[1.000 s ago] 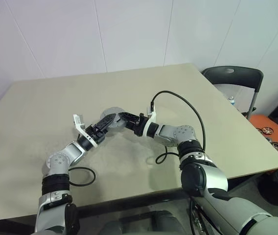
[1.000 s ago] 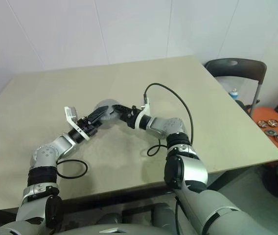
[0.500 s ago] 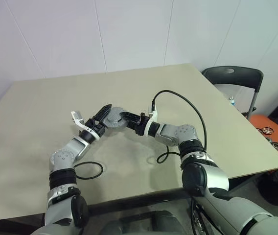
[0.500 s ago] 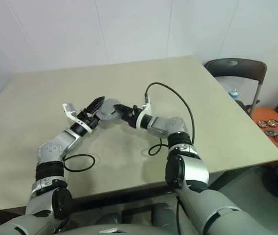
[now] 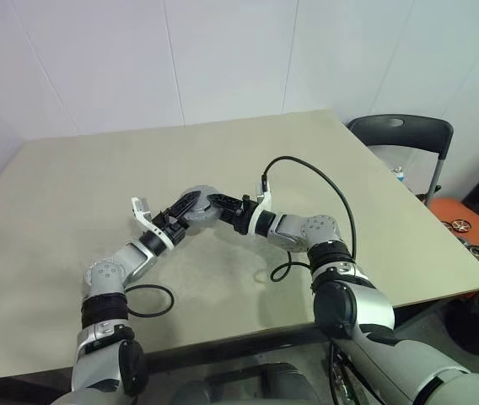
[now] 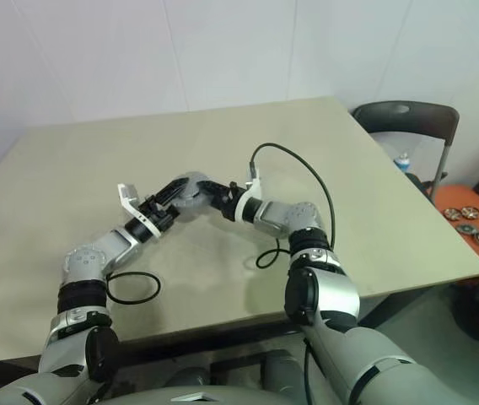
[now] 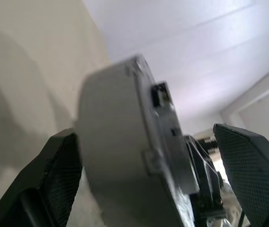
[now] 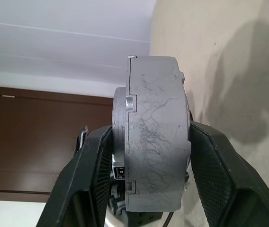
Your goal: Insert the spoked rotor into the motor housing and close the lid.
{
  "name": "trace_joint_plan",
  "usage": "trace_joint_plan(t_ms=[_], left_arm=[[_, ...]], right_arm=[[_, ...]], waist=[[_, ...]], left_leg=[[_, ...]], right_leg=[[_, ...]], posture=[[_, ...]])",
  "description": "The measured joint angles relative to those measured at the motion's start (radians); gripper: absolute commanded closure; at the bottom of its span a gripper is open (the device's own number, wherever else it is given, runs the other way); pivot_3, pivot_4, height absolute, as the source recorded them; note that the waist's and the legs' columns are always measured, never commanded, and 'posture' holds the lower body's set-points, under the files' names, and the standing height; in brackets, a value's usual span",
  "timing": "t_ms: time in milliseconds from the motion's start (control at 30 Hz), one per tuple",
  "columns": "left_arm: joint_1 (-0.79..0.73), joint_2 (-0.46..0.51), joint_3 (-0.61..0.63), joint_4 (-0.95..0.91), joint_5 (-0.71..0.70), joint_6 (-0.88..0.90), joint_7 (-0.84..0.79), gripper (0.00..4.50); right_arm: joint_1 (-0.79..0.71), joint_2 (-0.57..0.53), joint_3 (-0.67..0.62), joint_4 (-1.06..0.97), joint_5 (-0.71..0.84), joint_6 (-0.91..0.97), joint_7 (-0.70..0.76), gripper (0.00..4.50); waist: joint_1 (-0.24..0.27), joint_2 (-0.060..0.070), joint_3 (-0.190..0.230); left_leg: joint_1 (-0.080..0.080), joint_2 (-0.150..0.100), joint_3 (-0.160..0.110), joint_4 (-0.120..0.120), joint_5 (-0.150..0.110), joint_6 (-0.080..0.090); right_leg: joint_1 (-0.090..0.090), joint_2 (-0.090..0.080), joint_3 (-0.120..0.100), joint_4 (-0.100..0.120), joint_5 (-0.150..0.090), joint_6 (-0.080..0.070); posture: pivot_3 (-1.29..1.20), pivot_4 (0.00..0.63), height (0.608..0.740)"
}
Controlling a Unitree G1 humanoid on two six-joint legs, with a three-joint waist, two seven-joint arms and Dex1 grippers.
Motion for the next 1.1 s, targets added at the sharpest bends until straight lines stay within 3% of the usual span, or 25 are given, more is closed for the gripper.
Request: trace_joint_plan(t_ms=[200,300,467,1100], left_arm=[[0.005,0.000,-0.007,0.002,0.004,-0.002,-0.014,0.02],[0.008,-0.001,-0.011,0.013,0.011,-0.007,-0.021,0.57],[0.008,-0.001,-0.008,0.038,0.017,-0.015,-0.029,2.00],[-0.010,0.000,-0.007,0.046,0.006,-0.011,-0.051,2.02]], right_arm=[[0.000,0.003,0.002,0.000,0.000,-0.003,-0.008,2.37],[0.002,0.002,0.002,0.000,0.000,-0.003,-0.011,2.37],[0.008,0.002,0.002,-0.001,0.000,-0.003,-0.014,2.37],[0.013,0.002,0.001,-0.036,0.010,0.033,0.000,2.37]], waist=[[0.000,0.000,0.000],[-0.001,0.000,0.000],[-0.001,0.000,0.000],[0.000,-0.001,0.000]], left_leg=[[0.000,0.000,0.000,0.000,0.000,0.000],[0.000,0.000,0.000,0.000,0.000,0.000],[0.000,0.000,0.000,0.000,0.000,0.000],[0.000,0.000,0.000,0.002,0.000,0.000]], right_leg=[[0.000,0.000,0.000,0.000,0.000,0.000],[0.000,0.000,0.000,0.000,0.000,0.000],[0.000,0.000,0.000,0.001,0.000,0.000],[0.000,0.000,0.000,0.002,0.000,0.000]], posture=[[0.00,0.000,0.740],[0.00,0.000,0.740],[0.00,0.000,0.740],[0.00,0.000,0.740]])
